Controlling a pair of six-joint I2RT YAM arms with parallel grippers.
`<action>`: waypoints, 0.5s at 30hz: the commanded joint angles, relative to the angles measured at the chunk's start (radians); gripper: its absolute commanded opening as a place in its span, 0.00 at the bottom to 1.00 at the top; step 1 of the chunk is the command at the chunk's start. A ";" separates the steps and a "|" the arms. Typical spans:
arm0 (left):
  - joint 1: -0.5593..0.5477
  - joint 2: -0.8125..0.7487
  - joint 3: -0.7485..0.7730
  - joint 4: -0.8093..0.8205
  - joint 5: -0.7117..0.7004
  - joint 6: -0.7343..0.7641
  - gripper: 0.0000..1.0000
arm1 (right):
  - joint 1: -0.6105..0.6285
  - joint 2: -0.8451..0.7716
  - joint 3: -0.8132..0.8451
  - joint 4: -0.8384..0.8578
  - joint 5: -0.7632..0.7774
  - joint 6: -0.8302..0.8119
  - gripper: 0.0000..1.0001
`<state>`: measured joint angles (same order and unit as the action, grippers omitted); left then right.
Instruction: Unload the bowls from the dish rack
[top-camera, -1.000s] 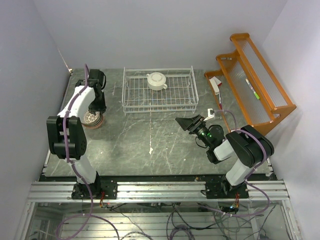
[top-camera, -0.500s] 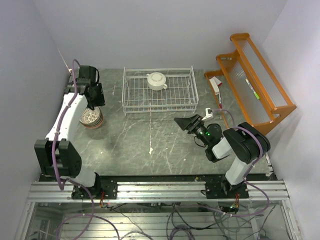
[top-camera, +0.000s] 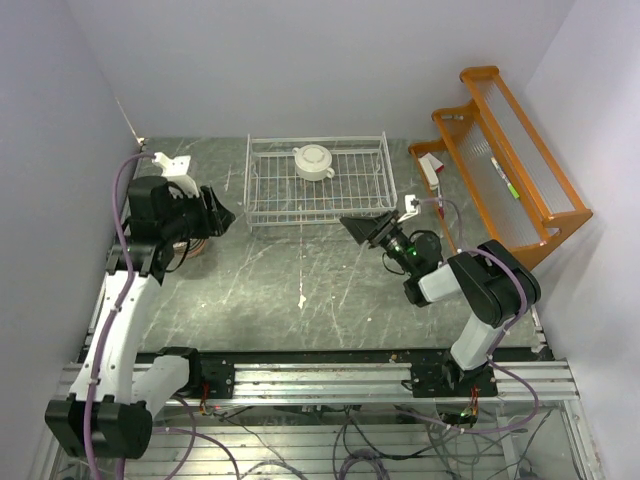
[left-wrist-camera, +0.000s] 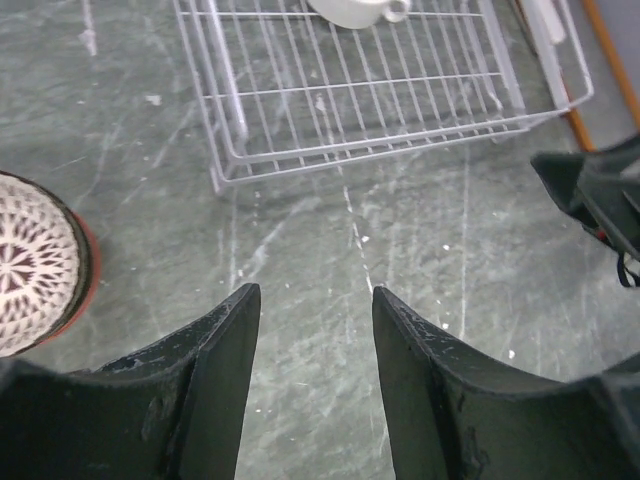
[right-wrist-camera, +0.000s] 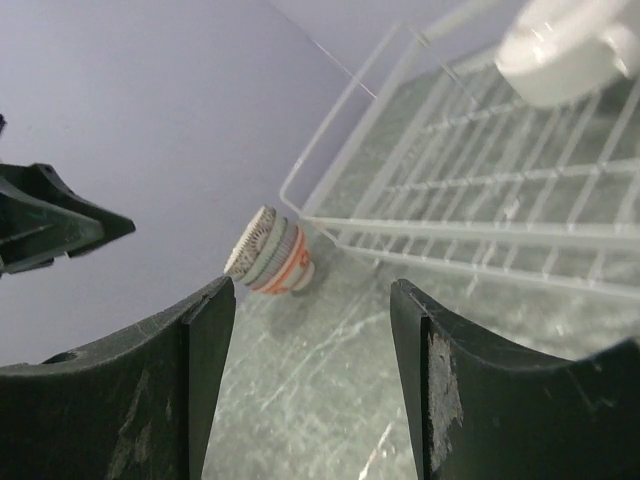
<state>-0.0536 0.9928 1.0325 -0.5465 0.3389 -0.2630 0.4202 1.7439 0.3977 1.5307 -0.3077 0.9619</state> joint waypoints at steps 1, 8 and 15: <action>0.007 -0.070 -0.088 0.117 0.131 -0.035 0.59 | -0.003 -0.023 0.103 0.052 -0.062 -0.090 0.63; 0.009 -0.060 -0.109 0.079 0.178 -0.006 0.61 | -0.004 -0.030 0.322 -0.297 -0.088 -0.272 0.64; 0.008 -0.077 -0.124 0.094 0.176 -0.011 0.61 | -0.003 0.039 0.591 -0.620 -0.083 -0.453 0.64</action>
<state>-0.0536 0.9287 0.9112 -0.4755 0.4839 -0.2840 0.4198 1.7401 0.8806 1.1320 -0.3847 0.6563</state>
